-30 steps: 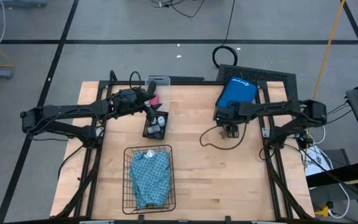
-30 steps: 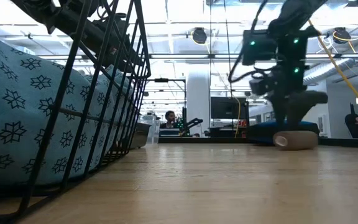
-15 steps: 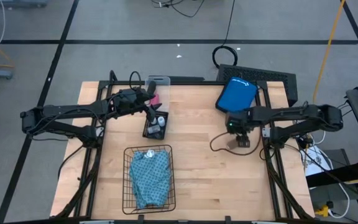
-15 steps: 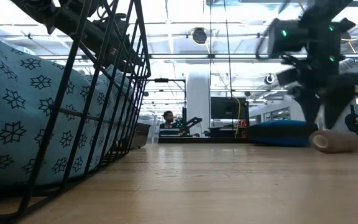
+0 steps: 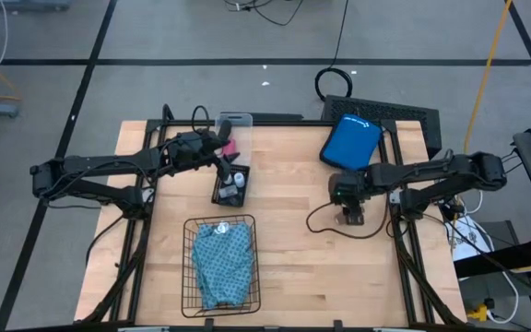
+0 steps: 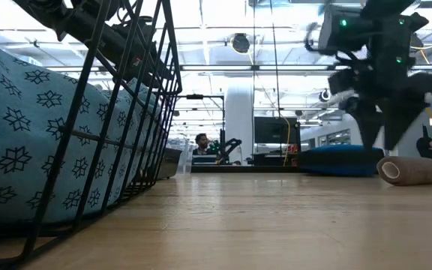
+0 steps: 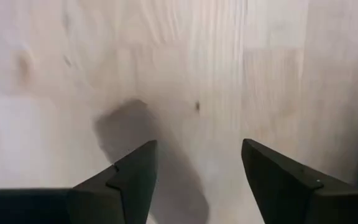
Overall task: Pick & place medical supplies in basket/bin
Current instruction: Put the brown bandage into the transparent bin
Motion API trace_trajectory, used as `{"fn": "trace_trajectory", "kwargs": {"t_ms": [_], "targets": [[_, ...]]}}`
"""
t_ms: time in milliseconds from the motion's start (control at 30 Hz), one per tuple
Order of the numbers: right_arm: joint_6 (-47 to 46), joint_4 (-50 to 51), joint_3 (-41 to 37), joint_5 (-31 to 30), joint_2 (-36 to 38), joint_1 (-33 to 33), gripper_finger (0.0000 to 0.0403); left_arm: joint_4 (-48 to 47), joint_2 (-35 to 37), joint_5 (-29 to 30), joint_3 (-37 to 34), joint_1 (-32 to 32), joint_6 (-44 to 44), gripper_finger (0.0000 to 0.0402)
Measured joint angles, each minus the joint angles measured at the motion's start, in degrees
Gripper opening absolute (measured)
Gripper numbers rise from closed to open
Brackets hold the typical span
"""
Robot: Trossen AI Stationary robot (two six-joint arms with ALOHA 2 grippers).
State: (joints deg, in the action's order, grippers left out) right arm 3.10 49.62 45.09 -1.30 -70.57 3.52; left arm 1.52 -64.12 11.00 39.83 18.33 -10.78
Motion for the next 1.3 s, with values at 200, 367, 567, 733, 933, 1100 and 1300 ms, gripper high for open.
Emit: {"fn": "trace_trajectory", "kwargs": {"t_ms": [200,367,567,733,933,1100,1300], "targets": [[-3.04,1.86,1.52,3.19,-0.02,-4.13,0.0215,0.02,0.00,1.08,0.00,0.00,0.02,0.0269],[-5.79,4.15,-0.01,2.82,-0.31,-6.70,0.0216,0.02,0.00,1.08,0.00,0.00,0.02,0.0269],[-7.87,3.32,-2.75,0.07,-3.63,-6.91,0.0216,0.02,0.00,1.08,0.00,0.00,0.02,0.0269],[-8.55,3.56,-2.56,-1.60,-10.27,-6.90,0.0219,0.09,0.00,1.10,-0.02,0.00,0.02,0.0269],[-7.46,2.96,-1.52,1.04,-18.45,-6.87,0.0205,0.04,0.00,1.10,-0.02,0.00,-1.02,0.0269],[-7.48,1.72,2.62,1.33,-19.57,-6.87,0.0167,0.14,-0.33,1.04,-0.02,-0.15,-1.95,0.0269],[-8.34,-12.70,7.81,1.45,-17.77,-6.92,0.0114,0.55,-0.42,1.03,-0.04,-1.18,-2.00,0.0269]]}}
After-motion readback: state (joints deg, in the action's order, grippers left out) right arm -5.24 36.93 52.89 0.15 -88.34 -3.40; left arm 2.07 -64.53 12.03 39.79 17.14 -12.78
